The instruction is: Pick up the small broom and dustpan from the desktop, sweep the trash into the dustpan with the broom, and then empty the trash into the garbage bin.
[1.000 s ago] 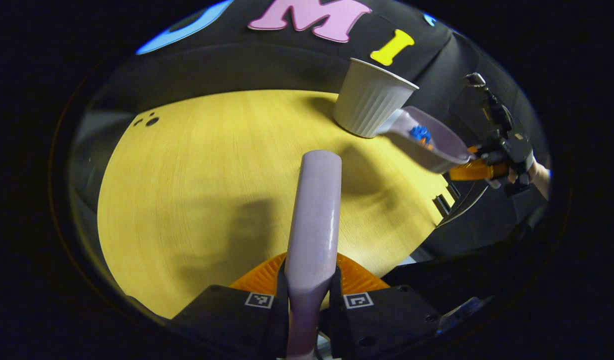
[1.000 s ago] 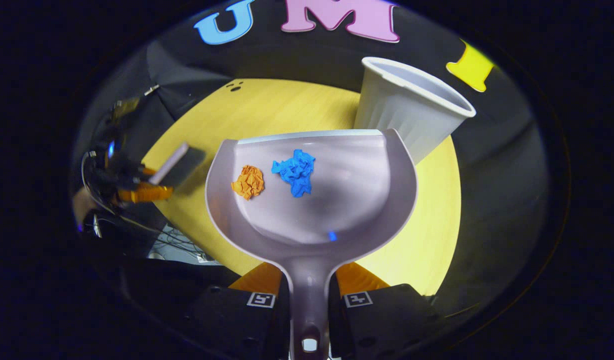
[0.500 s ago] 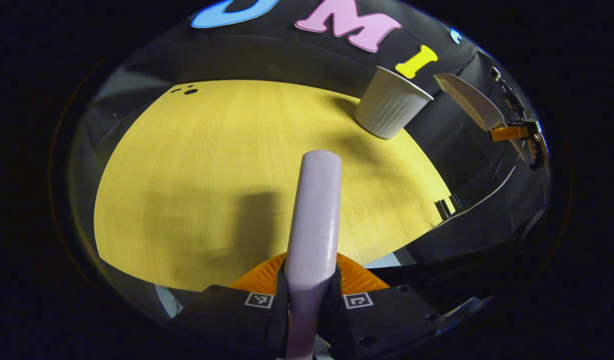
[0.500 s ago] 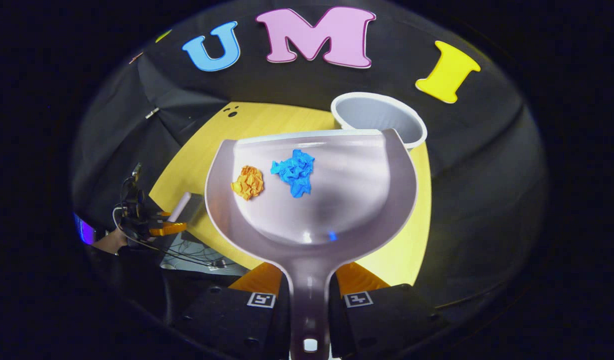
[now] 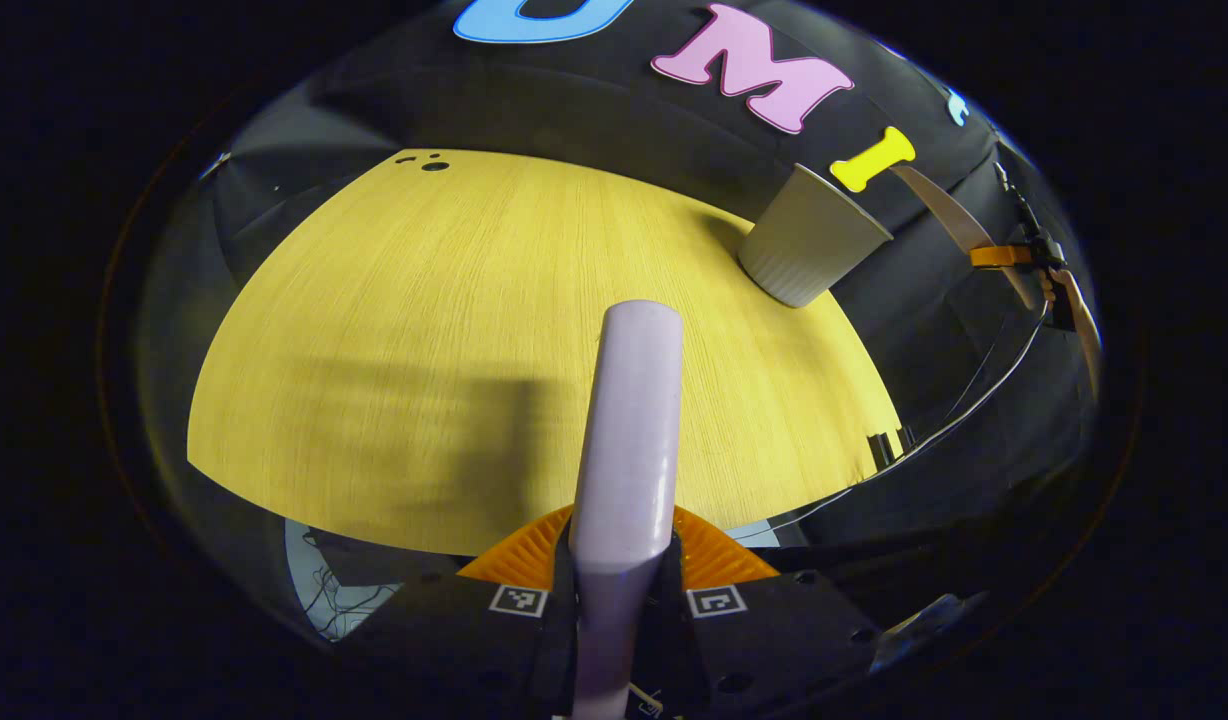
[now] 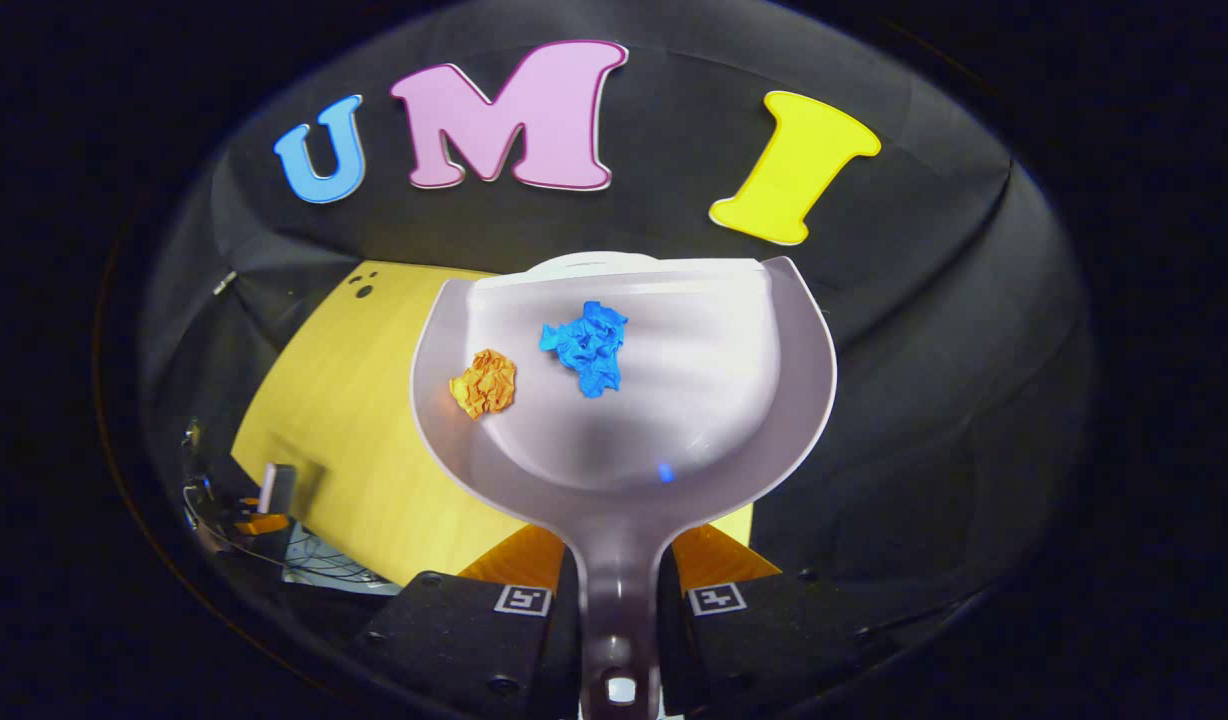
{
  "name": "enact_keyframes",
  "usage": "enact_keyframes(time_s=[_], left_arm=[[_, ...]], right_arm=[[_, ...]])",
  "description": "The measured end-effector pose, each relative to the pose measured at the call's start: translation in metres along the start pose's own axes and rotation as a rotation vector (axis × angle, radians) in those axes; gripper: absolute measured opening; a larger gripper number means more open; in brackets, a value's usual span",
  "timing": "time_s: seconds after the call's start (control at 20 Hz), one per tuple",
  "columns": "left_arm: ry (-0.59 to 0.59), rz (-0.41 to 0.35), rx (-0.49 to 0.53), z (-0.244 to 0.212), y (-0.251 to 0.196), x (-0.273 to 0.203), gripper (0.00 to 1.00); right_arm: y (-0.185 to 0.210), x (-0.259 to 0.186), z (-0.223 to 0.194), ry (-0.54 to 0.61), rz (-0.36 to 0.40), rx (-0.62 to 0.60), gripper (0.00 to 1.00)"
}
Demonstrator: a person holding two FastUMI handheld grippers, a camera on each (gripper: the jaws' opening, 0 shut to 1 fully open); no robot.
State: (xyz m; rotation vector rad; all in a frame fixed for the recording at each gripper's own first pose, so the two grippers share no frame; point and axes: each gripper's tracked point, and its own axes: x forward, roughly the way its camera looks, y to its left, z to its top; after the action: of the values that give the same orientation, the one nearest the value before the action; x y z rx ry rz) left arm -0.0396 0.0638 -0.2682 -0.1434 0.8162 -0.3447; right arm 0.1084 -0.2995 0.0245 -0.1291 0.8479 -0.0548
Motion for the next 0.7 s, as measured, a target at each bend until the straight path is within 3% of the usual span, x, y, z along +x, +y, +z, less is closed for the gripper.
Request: enact_keyframes(time_s=[0.35,0.4,0.5,0.65,0.7], left_arm=[[0.015,0.018,-0.004,0.011,0.004,-0.005,0.34],[0.012,0.025,0.008,0.015,0.006,-0.006,0.34],[-0.007,0.036,0.032,0.023,0.005,-0.005,0.34],[-0.025,0.026,0.020,0.035,0.000,-0.006,0.34],[-0.030,0.023,0.014,0.038,-0.002,-0.005,0.34]], right_arm=[[-0.028,0.075,0.023,-0.002,-0.150,-0.057,0.35],[-0.030,0.082,0.028,-0.009,-0.171,-0.069,0.39],[-0.035,0.096,0.033,-0.019,-0.221,-0.092,0.31],[-0.047,0.106,0.038,-0.043,-0.341,-0.109,0.35],[-0.052,0.109,0.040,-0.047,-0.383,-0.109,0.30]])
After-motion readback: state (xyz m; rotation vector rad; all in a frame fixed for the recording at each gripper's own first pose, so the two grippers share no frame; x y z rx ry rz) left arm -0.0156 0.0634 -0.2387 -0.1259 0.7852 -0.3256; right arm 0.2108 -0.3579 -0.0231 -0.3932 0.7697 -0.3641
